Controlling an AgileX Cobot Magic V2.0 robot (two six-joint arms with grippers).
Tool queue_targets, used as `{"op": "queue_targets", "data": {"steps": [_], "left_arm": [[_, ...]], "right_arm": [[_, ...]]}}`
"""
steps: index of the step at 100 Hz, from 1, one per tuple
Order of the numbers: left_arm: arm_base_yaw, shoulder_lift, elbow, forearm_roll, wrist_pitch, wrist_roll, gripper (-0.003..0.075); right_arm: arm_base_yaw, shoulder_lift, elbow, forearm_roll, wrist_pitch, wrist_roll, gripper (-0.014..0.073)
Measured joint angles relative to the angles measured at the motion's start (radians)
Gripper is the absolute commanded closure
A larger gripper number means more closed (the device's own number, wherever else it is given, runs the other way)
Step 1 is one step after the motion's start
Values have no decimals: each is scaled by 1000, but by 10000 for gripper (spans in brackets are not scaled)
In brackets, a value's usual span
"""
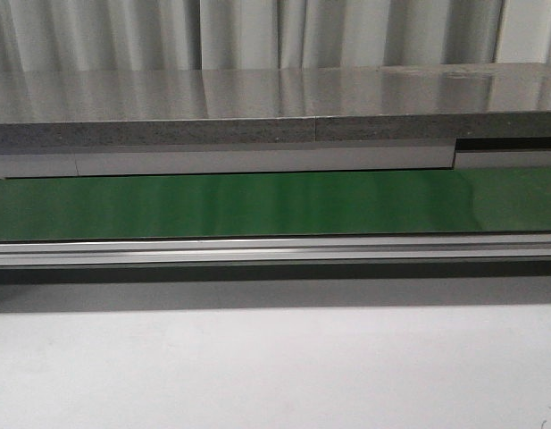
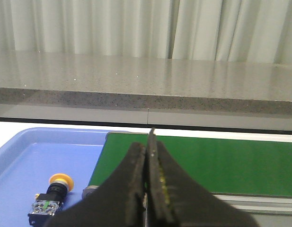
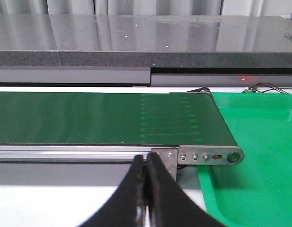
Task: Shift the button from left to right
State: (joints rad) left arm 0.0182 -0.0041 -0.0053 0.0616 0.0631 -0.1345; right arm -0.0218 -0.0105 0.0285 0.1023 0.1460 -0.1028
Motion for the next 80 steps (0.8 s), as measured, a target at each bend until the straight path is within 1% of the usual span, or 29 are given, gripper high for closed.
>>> {"op": "queue_targets", "data": {"steps": [33, 47, 60, 69, 80], "left_arm": [[0, 0, 0, 0, -1, 0, 741], [0, 0, 0, -25, -1, 0, 741], [0, 0, -6, -33, 37, 0, 741], [0, 7, -39, -33, 67, 0, 741], [0, 70, -126, -33, 121, 0, 741]], "right_arm": [[0, 0, 0, 0, 0, 0, 662], [0, 0, 0, 0, 0, 0, 662], [0, 0, 0, 0, 0, 0, 662], [0, 0, 0, 0, 0, 0, 662], [0, 0, 0, 0, 0, 0, 662]]}}
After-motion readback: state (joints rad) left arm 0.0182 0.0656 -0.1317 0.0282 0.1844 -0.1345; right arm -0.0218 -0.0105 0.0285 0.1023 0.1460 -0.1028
